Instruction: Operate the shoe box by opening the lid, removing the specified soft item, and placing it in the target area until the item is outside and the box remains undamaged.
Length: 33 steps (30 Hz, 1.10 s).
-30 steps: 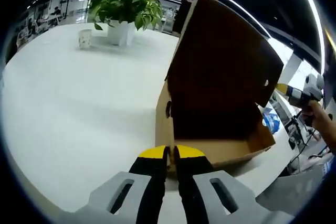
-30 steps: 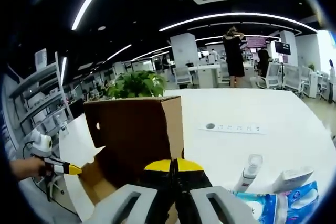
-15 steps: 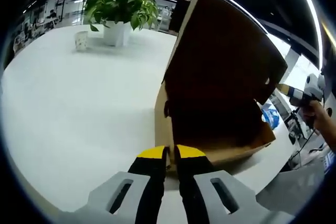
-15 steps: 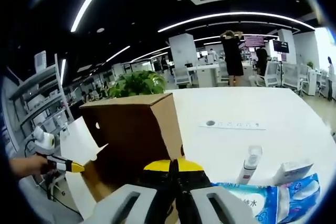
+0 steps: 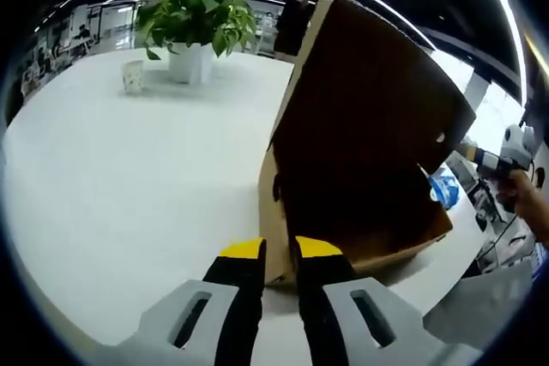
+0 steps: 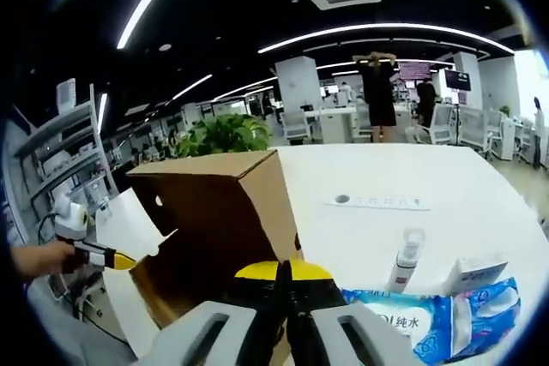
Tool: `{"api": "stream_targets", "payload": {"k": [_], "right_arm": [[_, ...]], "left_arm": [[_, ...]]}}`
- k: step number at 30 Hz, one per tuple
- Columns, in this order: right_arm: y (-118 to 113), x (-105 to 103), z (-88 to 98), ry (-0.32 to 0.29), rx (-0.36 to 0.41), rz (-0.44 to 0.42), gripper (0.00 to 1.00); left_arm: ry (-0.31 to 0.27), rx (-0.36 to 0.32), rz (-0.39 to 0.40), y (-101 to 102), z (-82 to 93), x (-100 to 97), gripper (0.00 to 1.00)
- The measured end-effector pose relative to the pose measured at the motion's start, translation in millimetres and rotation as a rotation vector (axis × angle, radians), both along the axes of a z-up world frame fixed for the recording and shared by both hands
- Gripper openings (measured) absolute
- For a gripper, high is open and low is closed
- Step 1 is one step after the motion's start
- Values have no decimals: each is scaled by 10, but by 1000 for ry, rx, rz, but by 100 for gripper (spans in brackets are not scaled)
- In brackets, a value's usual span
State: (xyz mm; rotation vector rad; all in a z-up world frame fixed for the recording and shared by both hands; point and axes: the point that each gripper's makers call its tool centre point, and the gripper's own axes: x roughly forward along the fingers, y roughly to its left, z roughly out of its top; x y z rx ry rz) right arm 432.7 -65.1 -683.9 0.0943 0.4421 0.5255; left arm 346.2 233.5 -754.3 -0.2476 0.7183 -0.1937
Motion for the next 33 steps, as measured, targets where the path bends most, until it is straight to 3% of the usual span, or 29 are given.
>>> {"api": "stream_targets", "payload": {"k": [7, 13, 33], "right_arm": [[2, -49, -28, 6, 6, -1, 0], [7, -105, -68, 15, 10, -3, 0], [19, -265, -230, 46, 4, 1, 0]], "left_arm": [[-66, 31, -17, 17, 258, 178, 12], [-157, 67, -57, -21, 513, 311, 13], [-236, 101, -116, -100, 721, 376, 13]]}}
